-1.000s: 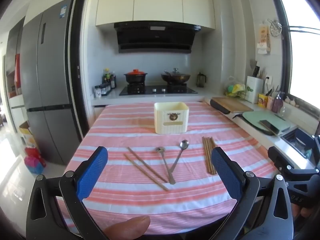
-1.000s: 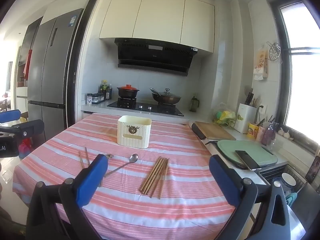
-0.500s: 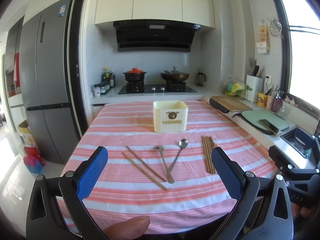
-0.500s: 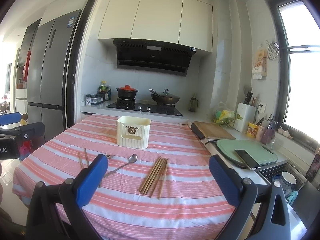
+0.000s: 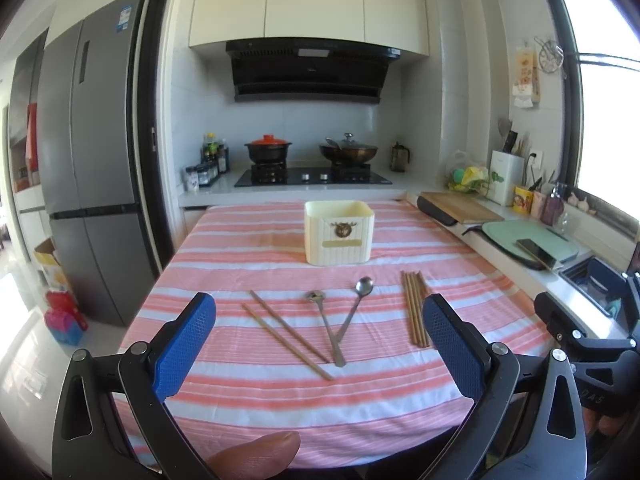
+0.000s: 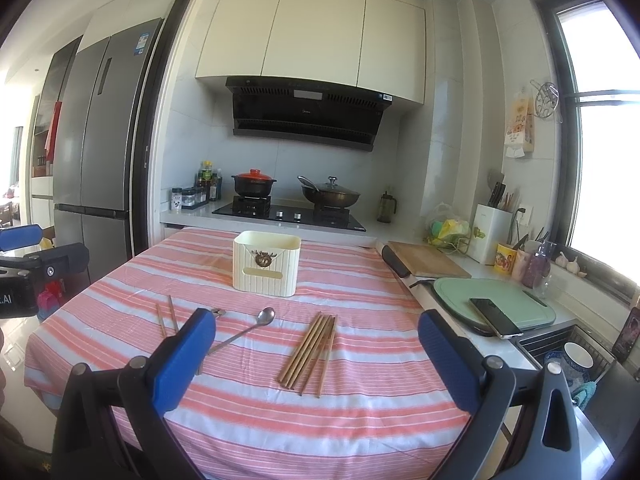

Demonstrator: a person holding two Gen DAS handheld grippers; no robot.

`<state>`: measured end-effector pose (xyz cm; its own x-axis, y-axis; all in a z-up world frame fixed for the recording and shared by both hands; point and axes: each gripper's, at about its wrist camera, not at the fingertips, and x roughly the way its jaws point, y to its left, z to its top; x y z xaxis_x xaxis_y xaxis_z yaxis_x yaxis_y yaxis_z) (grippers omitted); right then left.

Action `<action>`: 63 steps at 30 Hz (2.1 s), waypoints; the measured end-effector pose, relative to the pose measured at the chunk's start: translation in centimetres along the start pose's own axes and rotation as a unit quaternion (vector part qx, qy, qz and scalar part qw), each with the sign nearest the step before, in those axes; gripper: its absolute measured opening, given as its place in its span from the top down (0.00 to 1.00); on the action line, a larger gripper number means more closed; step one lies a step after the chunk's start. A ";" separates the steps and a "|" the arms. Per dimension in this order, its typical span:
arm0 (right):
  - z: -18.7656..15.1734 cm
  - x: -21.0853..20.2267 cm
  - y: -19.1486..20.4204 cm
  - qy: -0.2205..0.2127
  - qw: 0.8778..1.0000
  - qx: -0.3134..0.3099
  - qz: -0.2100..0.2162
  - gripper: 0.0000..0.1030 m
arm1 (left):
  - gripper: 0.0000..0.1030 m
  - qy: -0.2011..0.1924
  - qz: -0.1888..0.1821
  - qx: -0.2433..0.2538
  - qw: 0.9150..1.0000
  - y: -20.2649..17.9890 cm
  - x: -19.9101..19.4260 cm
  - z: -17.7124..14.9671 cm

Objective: Organize utensils

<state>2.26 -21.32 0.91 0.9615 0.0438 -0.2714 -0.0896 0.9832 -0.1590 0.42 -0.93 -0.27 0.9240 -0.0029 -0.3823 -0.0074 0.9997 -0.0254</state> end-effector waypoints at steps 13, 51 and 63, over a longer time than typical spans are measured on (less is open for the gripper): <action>-0.1 0.2 0.0 0.005 1.000 0.001 0.001 0.00 | 0.00 0.006 -0.007 -0.007 1.000 -0.1 0.2 0.1; -0.4 0.4 0.1 0.006 1.000 -0.010 -0.004 0.00 | 0.00 0.009 0.001 -0.019 1.000 0.5 0.8 -0.6; -0.6 0.6 0.4 0.010 1.000 -0.017 -0.008 0.00 | 0.00 -0.004 0.025 -0.011 1.000 0.5 0.5 -0.6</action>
<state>2.64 -20.99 0.16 0.9576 0.0241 -0.2871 -0.0830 0.9773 -0.1947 0.61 -0.47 -0.98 0.9252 0.0483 -0.3763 -0.0626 0.9977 -0.0260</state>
